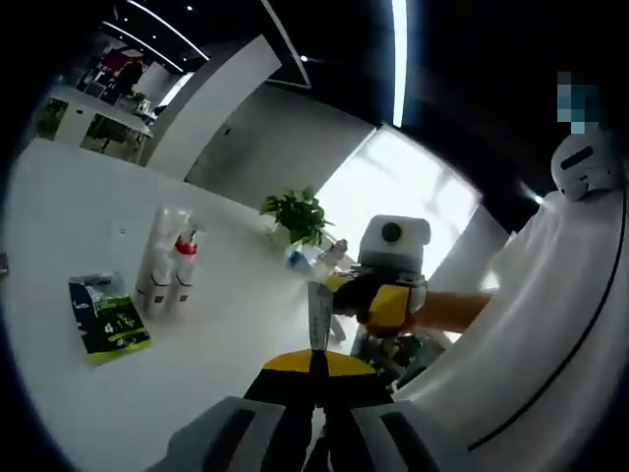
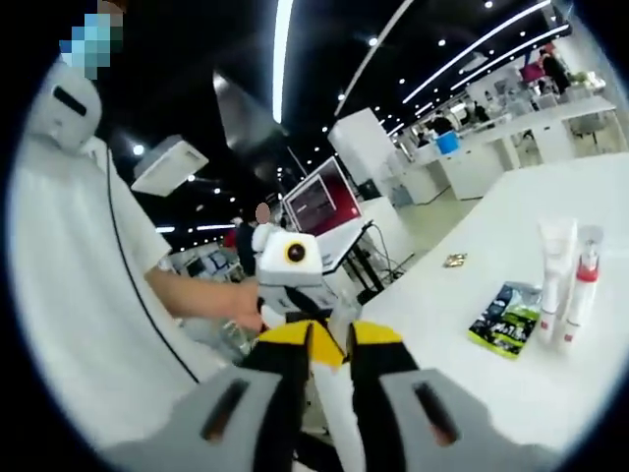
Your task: Arrange the skincare products in the storage area until every visible bottle or jar stands upright without overlapping.
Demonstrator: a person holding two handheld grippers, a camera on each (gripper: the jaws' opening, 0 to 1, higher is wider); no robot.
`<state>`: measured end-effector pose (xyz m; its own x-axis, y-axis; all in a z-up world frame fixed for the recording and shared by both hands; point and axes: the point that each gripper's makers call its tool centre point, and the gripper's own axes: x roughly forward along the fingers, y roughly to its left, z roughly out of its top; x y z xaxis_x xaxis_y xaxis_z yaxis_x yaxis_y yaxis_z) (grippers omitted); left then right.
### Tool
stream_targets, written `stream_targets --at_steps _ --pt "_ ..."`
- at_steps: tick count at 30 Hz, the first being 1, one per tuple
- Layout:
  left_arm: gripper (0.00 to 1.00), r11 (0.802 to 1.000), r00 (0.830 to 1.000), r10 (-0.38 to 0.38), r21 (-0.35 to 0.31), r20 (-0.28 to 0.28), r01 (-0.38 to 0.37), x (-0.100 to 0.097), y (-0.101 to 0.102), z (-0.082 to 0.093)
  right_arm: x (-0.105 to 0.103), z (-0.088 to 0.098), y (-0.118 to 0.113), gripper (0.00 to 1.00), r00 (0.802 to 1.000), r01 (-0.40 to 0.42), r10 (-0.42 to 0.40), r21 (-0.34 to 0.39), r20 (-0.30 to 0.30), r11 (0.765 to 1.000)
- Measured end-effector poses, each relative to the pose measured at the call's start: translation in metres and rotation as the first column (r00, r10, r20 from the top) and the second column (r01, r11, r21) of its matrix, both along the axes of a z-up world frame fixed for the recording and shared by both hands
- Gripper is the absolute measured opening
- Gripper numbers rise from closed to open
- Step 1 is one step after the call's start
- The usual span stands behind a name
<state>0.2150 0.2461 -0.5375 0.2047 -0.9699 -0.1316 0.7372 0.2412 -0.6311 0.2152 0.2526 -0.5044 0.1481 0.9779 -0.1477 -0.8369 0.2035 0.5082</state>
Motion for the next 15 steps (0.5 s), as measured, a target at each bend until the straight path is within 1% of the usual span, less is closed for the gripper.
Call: stream_targets --at_steps 3,4,5,6,7,8,9,11,12,13,15 --pt "0.01 1.0 1.0 -0.024 -0.005 0.012 0.024 -0.004 0.002 0.002 -0.006 0.003 0.001 0.16 0.999 -0.043 0.044 0.028 -0.026 0.999" --pt "0.01 0.998 0.998 -0.064 -0.018 0.026 0.065 -0.011 0.0 0.006 -0.009 0.006 0.003 0.16 0.997 -0.061 0.063 0.054 -0.033 0.997" --pt "0.01 0.998 0.997 -0.067 -0.014 0.034 0.068 -0.012 -0.001 0.007 -0.014 0.009 0.005 0.16 0.994 -0.094 0.097 0.073 -0.044 0.993" --pt "0.01 0.995 0.995 -0.096 -0.014 0.04 0.097 -0.017 -0.003 0.008 -0.014 0.011 0.006 0.15 0.994 -0.097 0.101 0.08 -0.039 0.992" --pt "0.01 0.995 0.994 -0.097 -0.007 0.052 0.098 -0.017 -0.004 0.008 -0.016 0.012 0.008 0.15 0.993 -0.111 0.115 0.078 -0.041 0.991" --pt "0.01 0.996 0.995 -0.094 -0.009 0.042 0.094 -0.016 -0.005 0.008 -0.016 0.011 0.01 0.15 0.993 -0.11 0.112 0.062 -0.027 0.992" --pt "0.01 0.996 0.995 -0.089 -0.003 0.038 0.089 -0.015 -0.004 0.007 -0.013 0.008 0.01 0.15 0.994 -0.108 0.108 0.029 0.0 0.994" --pt "0.01 0.996 0.995 -0.093 0.018 0.038 0.093 -0.015 -0.004 0.003 -0.013 0.005 0.011 0.14 0.993 -0.12 0.12 0.005 -0.01 0.993" --pt "0.01 0.994 0.994 -0.101 0.035 0.035 0.1 -0.015 -0.004 0.001 -0.012 0.0 0.01 0.13 0.993 -0.121 0.121 -0.034 0.002 0.992" --pt "0.01 0.99 0.992 -0.117 0.082 0.045 0.113 -0.017 -0.004 -0.005 -0.01 -0.007 0.009 0.11 0.992 -0.123 0.126 -0.093 0.028 0.988" --pt "0.01 0.981 0.989 -0.141 0.141 0.042 0.134 -0.018 -0.003 -0.013 -0.011 -0.017 0.009 0.07 0.989 -0.133 0.142 -0.168 0.041 0.977"
